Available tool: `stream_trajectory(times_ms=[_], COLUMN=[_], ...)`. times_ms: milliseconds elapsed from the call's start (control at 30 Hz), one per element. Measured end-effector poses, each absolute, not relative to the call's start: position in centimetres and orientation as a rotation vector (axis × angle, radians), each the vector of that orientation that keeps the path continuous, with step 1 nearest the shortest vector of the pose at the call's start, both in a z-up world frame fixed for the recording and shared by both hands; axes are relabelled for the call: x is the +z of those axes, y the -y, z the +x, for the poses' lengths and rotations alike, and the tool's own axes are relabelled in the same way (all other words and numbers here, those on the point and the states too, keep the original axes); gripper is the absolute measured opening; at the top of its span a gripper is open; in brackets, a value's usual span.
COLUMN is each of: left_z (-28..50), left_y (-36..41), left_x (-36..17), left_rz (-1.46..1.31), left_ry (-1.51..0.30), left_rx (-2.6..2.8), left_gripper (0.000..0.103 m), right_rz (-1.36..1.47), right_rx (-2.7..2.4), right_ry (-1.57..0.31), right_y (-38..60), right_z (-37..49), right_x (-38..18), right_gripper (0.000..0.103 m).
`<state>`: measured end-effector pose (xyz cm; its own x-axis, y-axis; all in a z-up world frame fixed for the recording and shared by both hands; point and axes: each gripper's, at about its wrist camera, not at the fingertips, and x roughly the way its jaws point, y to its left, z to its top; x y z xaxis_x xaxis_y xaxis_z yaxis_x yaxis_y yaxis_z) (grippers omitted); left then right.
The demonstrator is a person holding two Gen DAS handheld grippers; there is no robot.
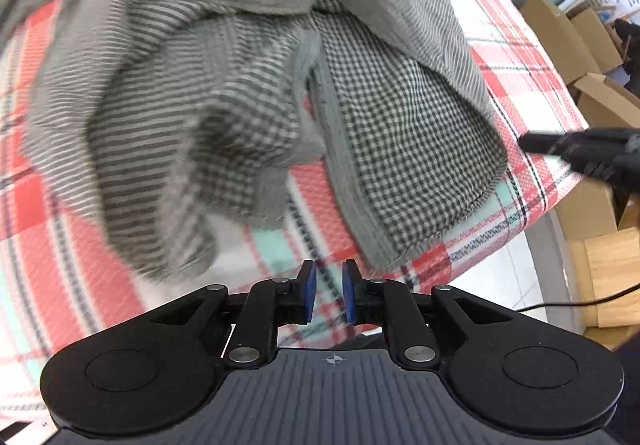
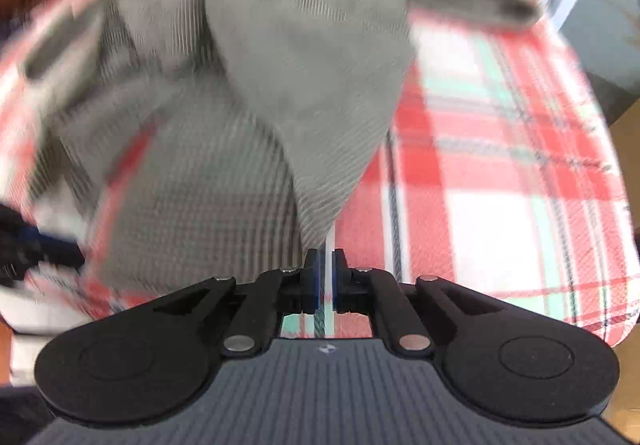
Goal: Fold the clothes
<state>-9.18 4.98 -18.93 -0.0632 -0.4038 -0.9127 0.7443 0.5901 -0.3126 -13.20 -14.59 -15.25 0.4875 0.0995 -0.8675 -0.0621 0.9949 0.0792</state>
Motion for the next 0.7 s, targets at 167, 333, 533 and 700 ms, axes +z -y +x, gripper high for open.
stream_trajectory(times_ms=[167, 333, 533, 700], left_z=[-7.7, -6.4, -6.2, -5.8], left_y=[-5.9, -6.2, -7.1, -7.6], left_x=[-18.2, -17.4, -16.8, -16.5], left_rz=[0.311, 0.319, 0.355, 0.362], left_ry=[-1.258, -1.215, -1.187, -1.181], left_rx=[-0.858, -0.828, -0.810, -0.805], left_gripper=[0.040, 0.042, 0.047, 0.047], right_rz=[0.218, 0.194, 0.161, 0.148], right_rx=[0.372, 0.555, 0.592, 0.610], right_ry=[-1.032, -1.091, -1.124, -1.122], right_y=[12.2, 7.0, 3.6, 2.4], right_z=[-11.6, -9.1, -8.0, -7.3], right_x=[-14.4, -17.4, -19.7, -20.7], right_gripper=[0.029, 0.029, 0.042, 0.032])
